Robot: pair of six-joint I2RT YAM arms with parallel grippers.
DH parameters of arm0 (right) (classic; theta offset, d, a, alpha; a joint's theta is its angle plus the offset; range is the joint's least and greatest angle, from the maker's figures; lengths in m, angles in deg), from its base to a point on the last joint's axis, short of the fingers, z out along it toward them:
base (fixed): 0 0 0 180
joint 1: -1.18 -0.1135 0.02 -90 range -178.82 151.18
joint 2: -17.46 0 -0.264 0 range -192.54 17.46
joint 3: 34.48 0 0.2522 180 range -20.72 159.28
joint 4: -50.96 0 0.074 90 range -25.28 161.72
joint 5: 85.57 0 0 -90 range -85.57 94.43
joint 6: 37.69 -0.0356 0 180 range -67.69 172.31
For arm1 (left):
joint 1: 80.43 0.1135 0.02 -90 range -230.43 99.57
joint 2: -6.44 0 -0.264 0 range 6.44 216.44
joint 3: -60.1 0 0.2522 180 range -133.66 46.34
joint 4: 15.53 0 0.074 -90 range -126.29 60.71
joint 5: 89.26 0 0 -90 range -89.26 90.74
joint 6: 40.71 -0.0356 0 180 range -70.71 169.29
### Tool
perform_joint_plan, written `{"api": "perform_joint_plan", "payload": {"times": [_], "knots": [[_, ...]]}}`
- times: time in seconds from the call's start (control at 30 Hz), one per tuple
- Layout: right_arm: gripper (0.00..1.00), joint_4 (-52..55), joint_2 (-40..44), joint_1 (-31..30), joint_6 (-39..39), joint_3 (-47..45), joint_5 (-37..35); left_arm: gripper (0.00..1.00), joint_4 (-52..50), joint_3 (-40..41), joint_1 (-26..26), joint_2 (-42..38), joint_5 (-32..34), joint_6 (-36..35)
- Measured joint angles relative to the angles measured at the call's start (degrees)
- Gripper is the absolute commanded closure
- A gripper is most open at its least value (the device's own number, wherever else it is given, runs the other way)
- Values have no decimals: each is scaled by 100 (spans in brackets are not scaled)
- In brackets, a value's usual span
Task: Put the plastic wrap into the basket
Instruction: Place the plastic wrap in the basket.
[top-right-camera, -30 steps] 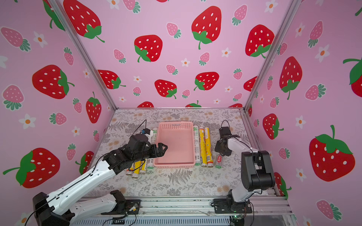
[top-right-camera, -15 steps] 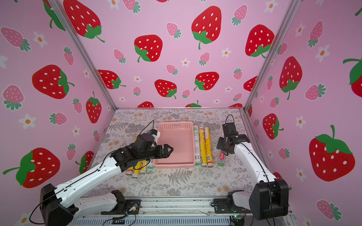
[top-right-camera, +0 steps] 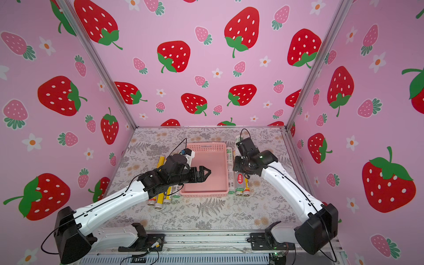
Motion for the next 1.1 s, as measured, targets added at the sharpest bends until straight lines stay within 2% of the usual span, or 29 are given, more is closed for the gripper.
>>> {"api": "perform_joint_plan", "payload": {"times": [0.17,0.37,0.63,1.1], "knots": [[81,-409,-623,-588,-468,17,-20,0,13,240,345,-262,-33,-11],[81,-595,-1427,-984,-723,472,-70,0,2,780,658,-533,-81,66],[81,-809,-1941,-1202,-920,695,-212,0,15,1158,811,-804,-111,170],[81,-892,-2441,-1241,-951,695,-597,0,24,1263,811,-776,-116,186]]}}
